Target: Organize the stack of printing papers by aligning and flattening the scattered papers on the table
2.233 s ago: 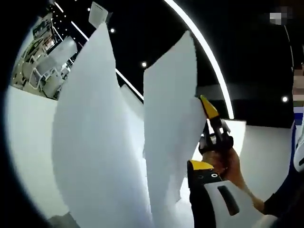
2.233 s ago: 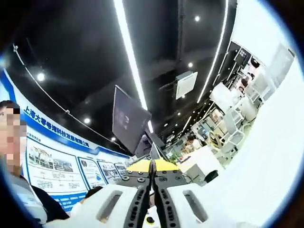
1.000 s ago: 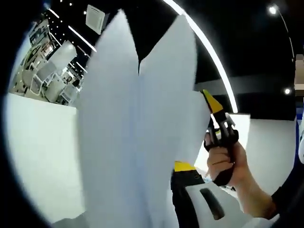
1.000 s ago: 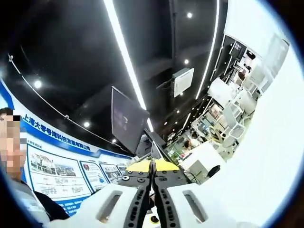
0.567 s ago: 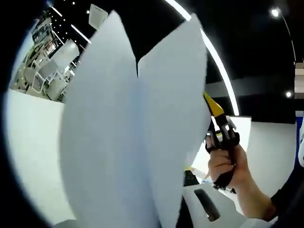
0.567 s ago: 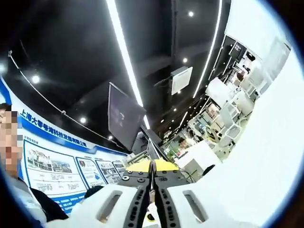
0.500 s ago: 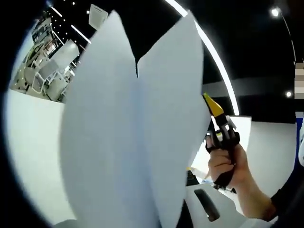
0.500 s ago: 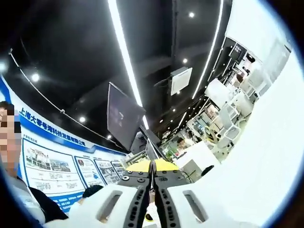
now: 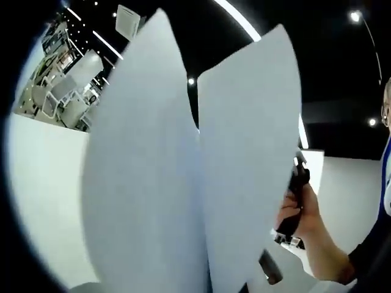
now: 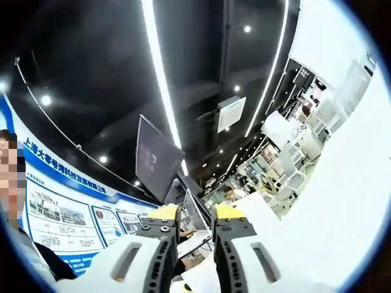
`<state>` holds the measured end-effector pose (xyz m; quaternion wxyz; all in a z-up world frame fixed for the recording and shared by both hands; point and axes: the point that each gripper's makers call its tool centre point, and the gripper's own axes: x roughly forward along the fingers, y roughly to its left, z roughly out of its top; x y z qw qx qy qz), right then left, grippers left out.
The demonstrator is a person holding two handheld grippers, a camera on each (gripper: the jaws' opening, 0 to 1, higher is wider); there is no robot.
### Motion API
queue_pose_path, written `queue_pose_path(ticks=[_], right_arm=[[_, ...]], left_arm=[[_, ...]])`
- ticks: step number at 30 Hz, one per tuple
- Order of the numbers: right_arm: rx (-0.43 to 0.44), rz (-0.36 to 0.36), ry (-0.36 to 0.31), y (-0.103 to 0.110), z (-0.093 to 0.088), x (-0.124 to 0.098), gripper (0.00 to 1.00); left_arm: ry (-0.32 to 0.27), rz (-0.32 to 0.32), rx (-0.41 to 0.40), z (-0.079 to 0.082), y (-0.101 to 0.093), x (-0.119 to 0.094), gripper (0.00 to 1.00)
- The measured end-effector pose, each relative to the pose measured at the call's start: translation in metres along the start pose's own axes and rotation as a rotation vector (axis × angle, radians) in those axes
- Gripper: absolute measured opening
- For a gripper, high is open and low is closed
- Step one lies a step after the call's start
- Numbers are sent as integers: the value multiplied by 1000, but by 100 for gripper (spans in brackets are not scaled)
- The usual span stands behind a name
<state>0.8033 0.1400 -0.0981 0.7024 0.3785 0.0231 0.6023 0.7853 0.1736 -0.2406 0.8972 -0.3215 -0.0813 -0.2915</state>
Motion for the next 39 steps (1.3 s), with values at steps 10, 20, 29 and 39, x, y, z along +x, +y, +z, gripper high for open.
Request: queue_pose_path(ticks=[10, 20, 29, 39], right_arm=[[-179, -49, 26, -1, 6, -3, 29], [-237, -101, 0, -1, 23, -9, 46], [-277, -164, -12, -9, 34, -15, 62], [-341, -233, 11, -16, 39, -20, 77]], left_arm=[[0, 0, -12, 0, 1, -1, 6], [-7, 4, -27, 3, 3, -2, 6], [-7, 8, -34, 4, 6, -1, 6], [-6, 10, -39, 2, 5, -1, 6]])
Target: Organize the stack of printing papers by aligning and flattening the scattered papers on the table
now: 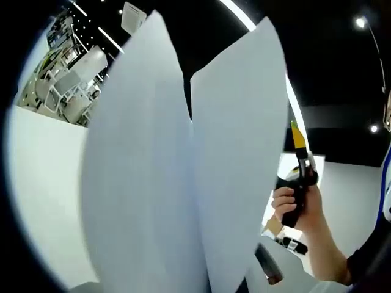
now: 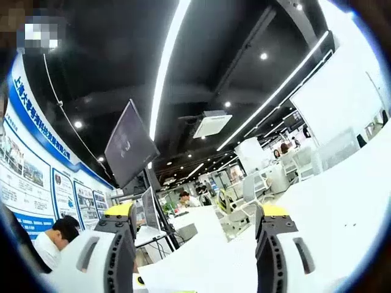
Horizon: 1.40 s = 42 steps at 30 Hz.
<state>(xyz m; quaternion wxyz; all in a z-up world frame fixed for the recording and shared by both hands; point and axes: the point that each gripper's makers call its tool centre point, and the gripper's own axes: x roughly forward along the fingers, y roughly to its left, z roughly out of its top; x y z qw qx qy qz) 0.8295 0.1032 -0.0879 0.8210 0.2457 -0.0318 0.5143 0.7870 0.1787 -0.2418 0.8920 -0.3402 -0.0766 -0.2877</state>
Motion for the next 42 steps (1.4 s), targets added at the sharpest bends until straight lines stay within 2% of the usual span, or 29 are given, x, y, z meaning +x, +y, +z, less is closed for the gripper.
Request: queue_pose_path(ticks=[12, 28, 42], right_arm=[[-69, -69, 33, -9, 4, -4, 90], [-110, -90, 56, -7, 10, -13, 90], [-120, -130, 73, -9, 14, -40, 90]], left_arm=[[0, 3, -2, -1, 0, 0, 6], [-1, 5, -8, 0, -1, -1, 6], [1, 7, -2, -1, 0, -1, 6]])
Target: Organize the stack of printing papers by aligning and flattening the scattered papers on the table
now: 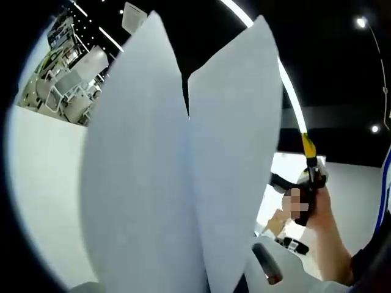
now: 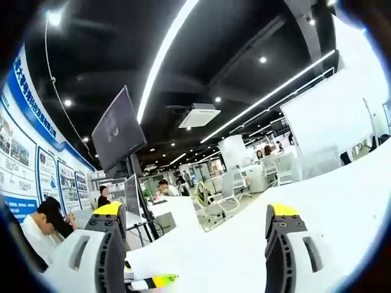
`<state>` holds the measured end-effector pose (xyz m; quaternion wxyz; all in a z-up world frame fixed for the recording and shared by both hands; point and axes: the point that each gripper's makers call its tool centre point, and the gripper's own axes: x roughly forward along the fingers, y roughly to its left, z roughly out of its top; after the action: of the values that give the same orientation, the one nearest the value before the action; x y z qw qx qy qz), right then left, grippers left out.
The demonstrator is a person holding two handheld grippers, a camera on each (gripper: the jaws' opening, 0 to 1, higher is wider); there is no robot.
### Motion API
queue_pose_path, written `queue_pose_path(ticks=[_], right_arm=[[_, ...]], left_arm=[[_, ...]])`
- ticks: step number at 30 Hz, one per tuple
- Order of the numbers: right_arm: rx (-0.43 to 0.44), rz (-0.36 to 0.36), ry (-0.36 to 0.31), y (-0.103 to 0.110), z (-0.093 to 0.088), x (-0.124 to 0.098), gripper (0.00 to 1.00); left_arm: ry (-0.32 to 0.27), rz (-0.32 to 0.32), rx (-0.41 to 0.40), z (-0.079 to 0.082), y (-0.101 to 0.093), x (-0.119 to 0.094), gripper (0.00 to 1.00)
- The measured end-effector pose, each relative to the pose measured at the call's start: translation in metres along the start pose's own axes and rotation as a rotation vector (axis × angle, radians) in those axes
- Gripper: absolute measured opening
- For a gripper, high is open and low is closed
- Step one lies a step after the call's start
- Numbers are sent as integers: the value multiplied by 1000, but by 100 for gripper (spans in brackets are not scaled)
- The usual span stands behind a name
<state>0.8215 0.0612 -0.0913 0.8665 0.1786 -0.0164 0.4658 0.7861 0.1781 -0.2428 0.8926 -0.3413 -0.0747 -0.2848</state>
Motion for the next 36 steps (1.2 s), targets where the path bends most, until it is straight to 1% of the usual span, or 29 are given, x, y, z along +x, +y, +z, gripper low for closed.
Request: queue_pose_path(ticks=[8, 14, 25, 29, 32, 36], right_arm=[[-15, -30, 23, -9, -3, -18, 90], [-34, -62, 52, -16, -10, -33, 90], [-47, -95, 76, -28, -20, -60, 90], [-46, -116, 91, -36, -28, -74, 90], [-42, -131, 94, -45, -31, -83, 90], [-10, -142, 72, -53, -32, -94, 90]], left_arm=[[1, 3, 3, 0, 1, 0, 6], [1, 4, 1, 0, 1, 0, 6], [3, 5, 7, 0, 1, 0, 6], [4, 6, 10, 0, 1, 1, 6], [4, 7, 11, 0, 1, 1, 7], [4, 7, 12, 0, 1, 0, 7]])
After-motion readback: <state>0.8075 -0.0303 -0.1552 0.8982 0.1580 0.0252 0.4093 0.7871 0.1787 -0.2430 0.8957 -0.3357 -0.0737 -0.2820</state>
